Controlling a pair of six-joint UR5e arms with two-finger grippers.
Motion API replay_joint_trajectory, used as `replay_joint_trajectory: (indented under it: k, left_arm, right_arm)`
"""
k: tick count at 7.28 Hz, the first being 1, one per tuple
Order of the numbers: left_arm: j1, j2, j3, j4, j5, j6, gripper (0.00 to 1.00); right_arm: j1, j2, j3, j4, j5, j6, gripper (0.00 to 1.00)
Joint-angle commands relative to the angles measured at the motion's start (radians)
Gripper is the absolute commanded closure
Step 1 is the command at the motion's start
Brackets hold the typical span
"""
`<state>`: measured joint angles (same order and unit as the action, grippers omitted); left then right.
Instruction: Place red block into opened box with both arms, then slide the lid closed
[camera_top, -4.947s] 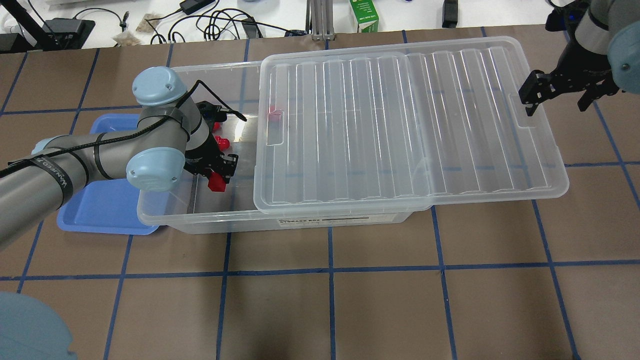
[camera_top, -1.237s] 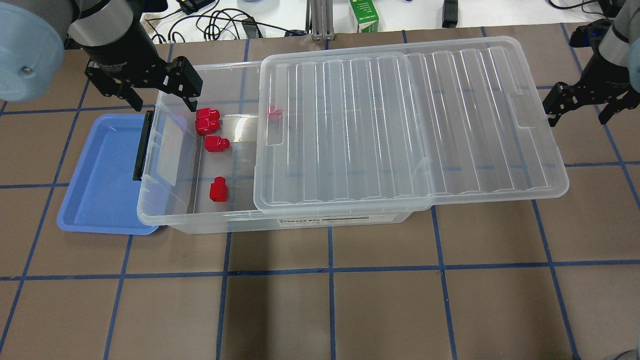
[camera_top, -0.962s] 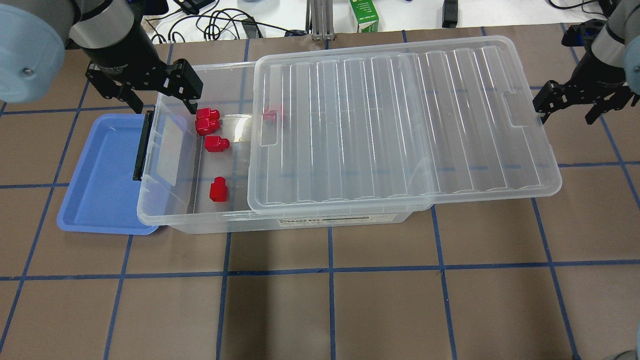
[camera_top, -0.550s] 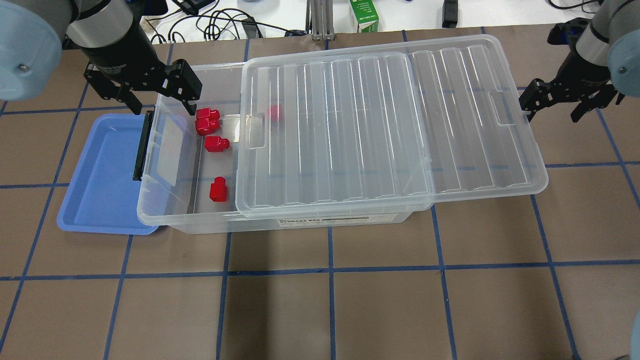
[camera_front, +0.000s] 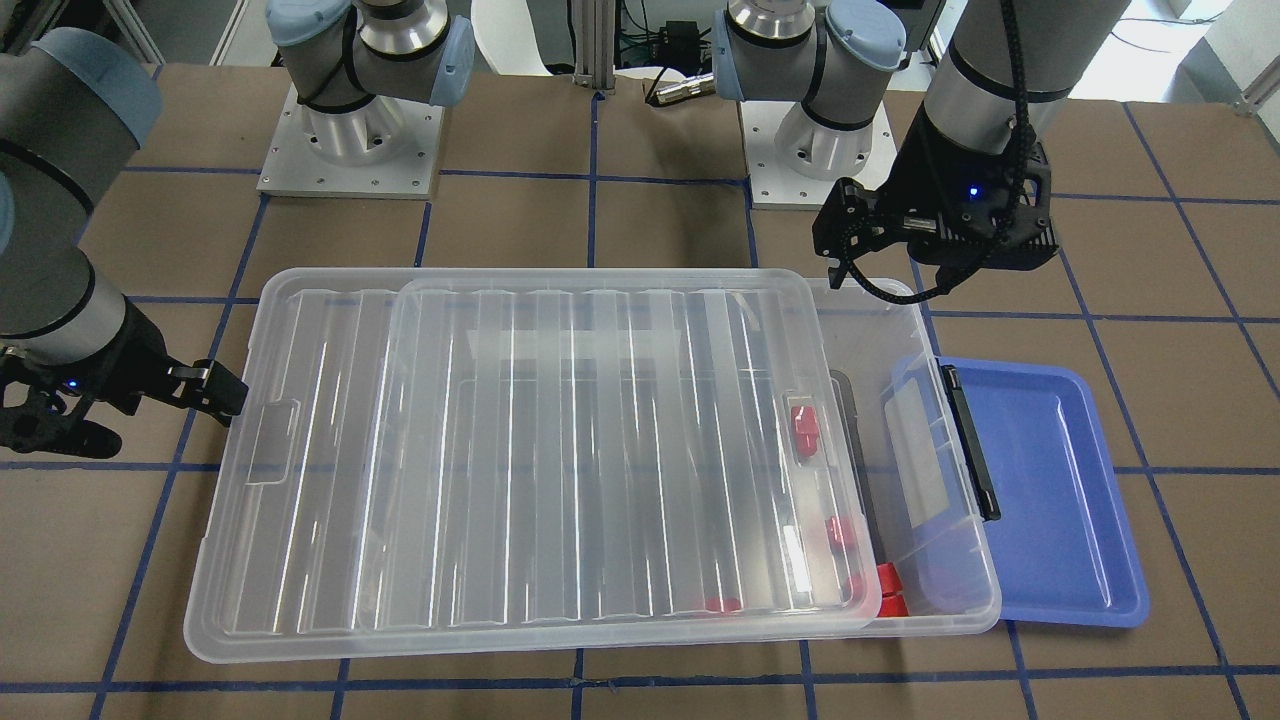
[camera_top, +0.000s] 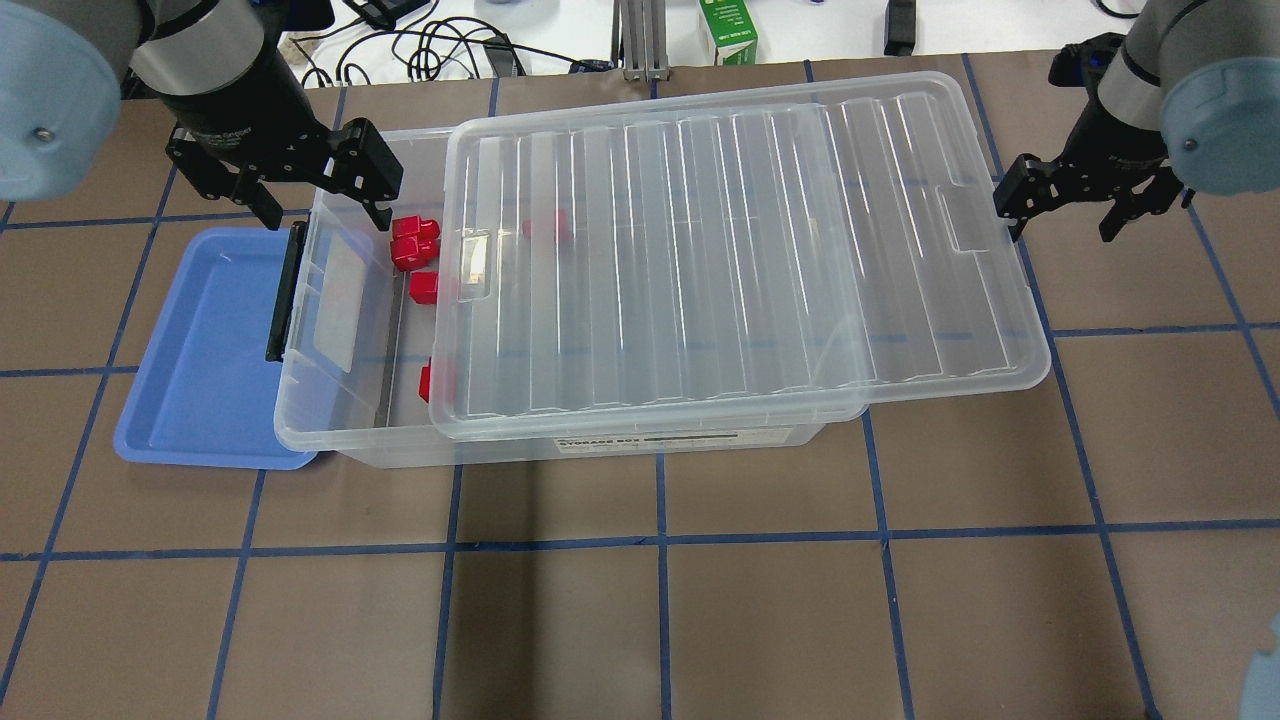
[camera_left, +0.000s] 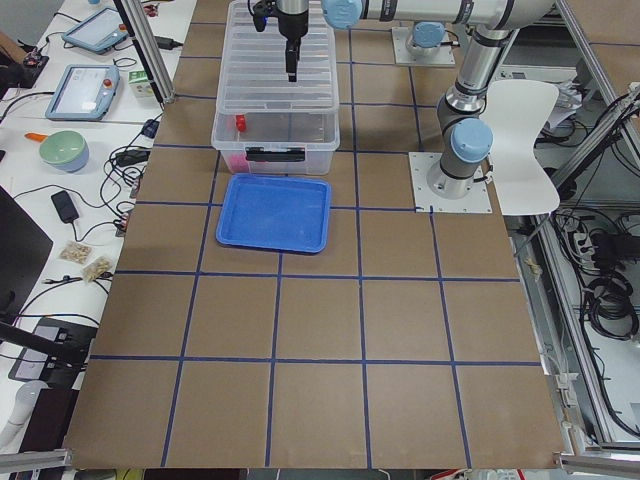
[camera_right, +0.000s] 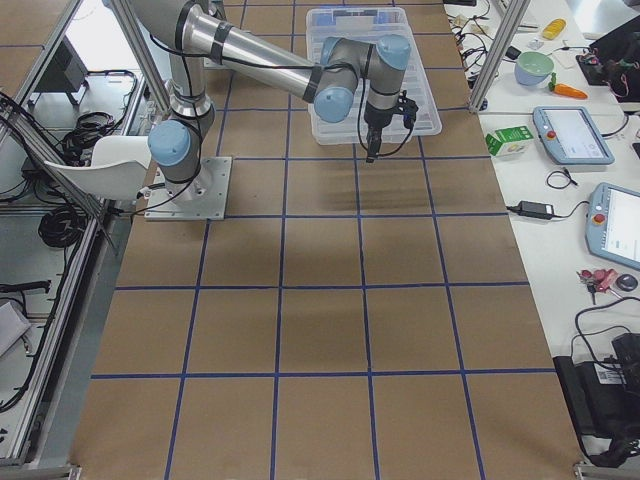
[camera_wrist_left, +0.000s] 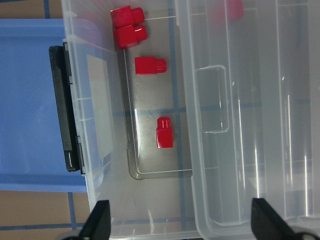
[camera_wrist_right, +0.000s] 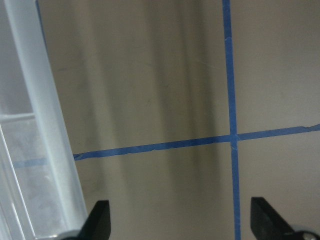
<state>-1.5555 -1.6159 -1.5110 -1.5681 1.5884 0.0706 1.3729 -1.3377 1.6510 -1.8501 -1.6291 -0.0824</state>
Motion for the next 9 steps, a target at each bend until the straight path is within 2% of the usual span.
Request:
replay_joint_trajectory:
  k: [1, 5, 9]
  left_arm:
    - [0.000, 0.002, 0.000, -0.001, 0.001, 0.000, 0.00]
    - [0.000, 0.004, 0.000, -0.004, 0.001, 0.000, 0.00]
    - [0.000, 0.005, 0.000, -0.004, 0.001, 0.000, 0.00]
  right_arm:
    - [0.067, -0.001, 0.000, 0.000, 0.000, 0.105, 0.00]
    - [0.144, -0.002, 0.000, 0.000, -0.002, 0.191, 0.00]
    - [0.149, -0.002, 0.000, 0.005, -0.002, 0.191, 0.00]
